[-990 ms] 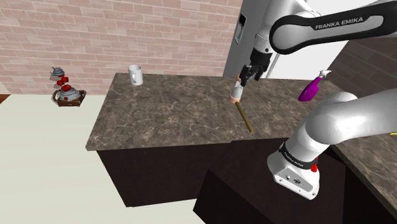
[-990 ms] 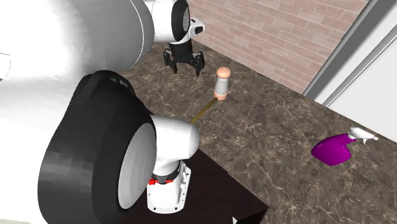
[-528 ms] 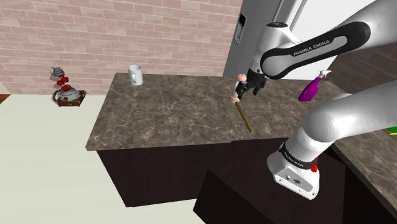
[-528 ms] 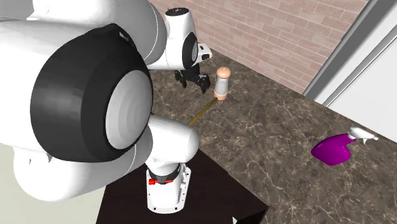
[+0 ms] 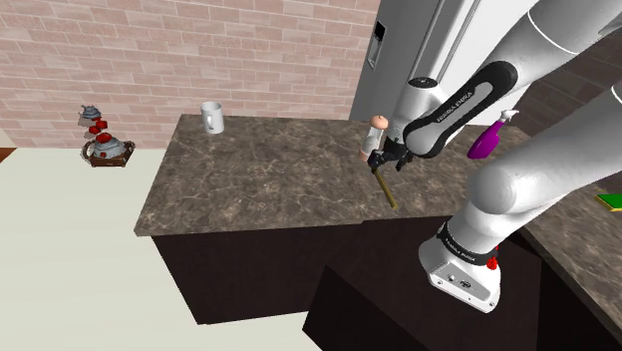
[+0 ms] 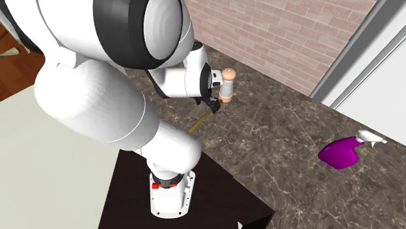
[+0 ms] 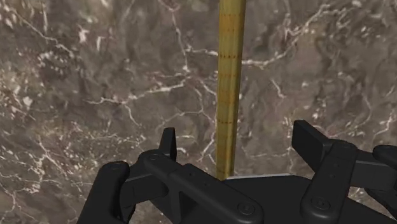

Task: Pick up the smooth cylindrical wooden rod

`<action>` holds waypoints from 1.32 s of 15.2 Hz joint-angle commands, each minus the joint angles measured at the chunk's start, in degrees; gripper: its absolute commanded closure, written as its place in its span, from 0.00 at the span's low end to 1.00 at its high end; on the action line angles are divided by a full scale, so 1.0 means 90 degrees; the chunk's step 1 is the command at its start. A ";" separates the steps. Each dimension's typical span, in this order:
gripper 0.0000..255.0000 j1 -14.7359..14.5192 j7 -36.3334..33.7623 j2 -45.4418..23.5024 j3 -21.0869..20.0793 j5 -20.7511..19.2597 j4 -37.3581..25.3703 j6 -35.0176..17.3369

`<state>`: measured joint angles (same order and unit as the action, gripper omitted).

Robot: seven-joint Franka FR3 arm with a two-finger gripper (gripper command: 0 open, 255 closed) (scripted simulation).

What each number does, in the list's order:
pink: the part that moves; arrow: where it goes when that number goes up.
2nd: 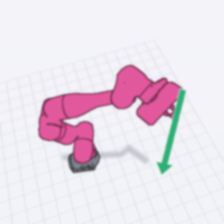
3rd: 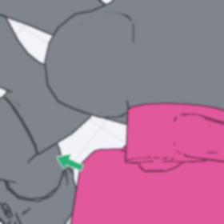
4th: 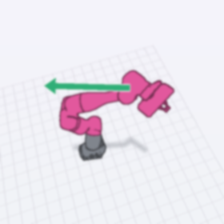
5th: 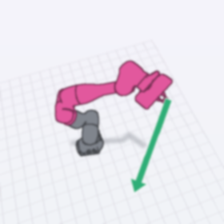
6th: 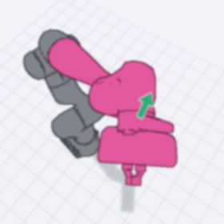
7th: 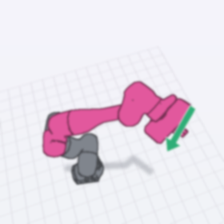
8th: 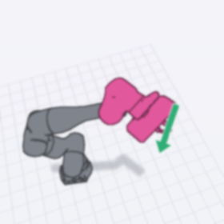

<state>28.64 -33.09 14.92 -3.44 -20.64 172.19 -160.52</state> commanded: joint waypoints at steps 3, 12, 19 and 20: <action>0.00 0.0683 -0.0849 -0.0764 -0.0369 -0.0945 -0.0067 -0.0701; 1.00 0.1379 -0.2336 -0.1544 -0.0610 -0.2859 -0.0339 -0.1119; 1.00 0.1388 -0.2347 -0.1566 -0.0612 -0.2879 -0.0360 -0.1119; 1.00 0.1309 -0.1942 -0.1384 -0.0646 -0.2363 -0.0273 -0.1056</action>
<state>40.56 -52.87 1.54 -9.35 -44.76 169.07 -171.04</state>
